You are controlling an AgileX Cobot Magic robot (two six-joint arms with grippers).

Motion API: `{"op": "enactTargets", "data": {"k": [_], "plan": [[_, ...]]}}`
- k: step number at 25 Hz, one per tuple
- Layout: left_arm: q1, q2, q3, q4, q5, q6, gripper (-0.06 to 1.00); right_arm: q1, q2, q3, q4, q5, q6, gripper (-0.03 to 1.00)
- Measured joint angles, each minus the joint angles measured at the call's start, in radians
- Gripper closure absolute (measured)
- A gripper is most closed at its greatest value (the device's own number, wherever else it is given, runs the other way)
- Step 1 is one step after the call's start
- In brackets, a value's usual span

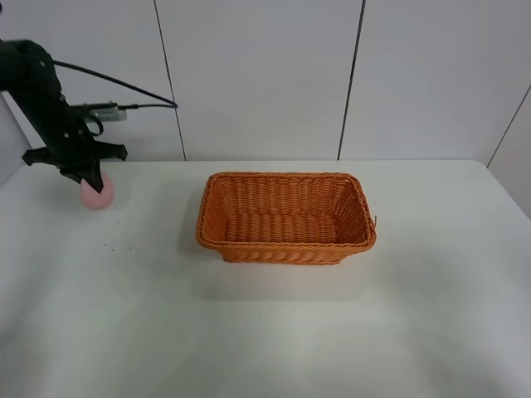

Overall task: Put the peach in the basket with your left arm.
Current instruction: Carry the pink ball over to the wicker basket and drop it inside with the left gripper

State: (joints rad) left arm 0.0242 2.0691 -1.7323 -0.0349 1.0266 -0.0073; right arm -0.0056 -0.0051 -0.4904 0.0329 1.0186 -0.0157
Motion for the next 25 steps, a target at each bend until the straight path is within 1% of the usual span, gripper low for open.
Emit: {"op": "enactTargets", "data": {"k": [5, 9, 14, 19, 22, 25], "plan": [[-0.015, -0.042, -0.072, 0.003, 0.081, -0.015, 0.9, 0.0, 0.0, 0.0, 0.0, 0.0, 0.0, 0.27], [-0.08, -0.042, -0.136, 0.01, 0.118, -0.021, 0.9, 0.0, 0.0, 0.0, 0.0, 0.0, 0.0, 0.27], [-0.246, -0.01, -0.254, 0.01, 0.141, -0.026, 0.9, 0.0, 0.0, 0.0, 0.0, 0.0, 0.0, 0.27], [-0.431, 0.127, -0.448, 0.005, 0.142, -0.05, 0.9, 0.0, 0.0, 0.0, 0.0, 0.0, 0.0, 0.27], [-0.518, 0.228, -0.556, 0.002, 0.142, -0.068, 0.9, 0.0, 0.0, 0.0, 0.0, 0.0, 0.0, 0.27], [-0.584, 0.307, -0.606, -0.002, 0.142, -0.076, 0.9, 0.0, 0.0, 0.0, 0.0, 0.0, 0.0, 0.27]]}}
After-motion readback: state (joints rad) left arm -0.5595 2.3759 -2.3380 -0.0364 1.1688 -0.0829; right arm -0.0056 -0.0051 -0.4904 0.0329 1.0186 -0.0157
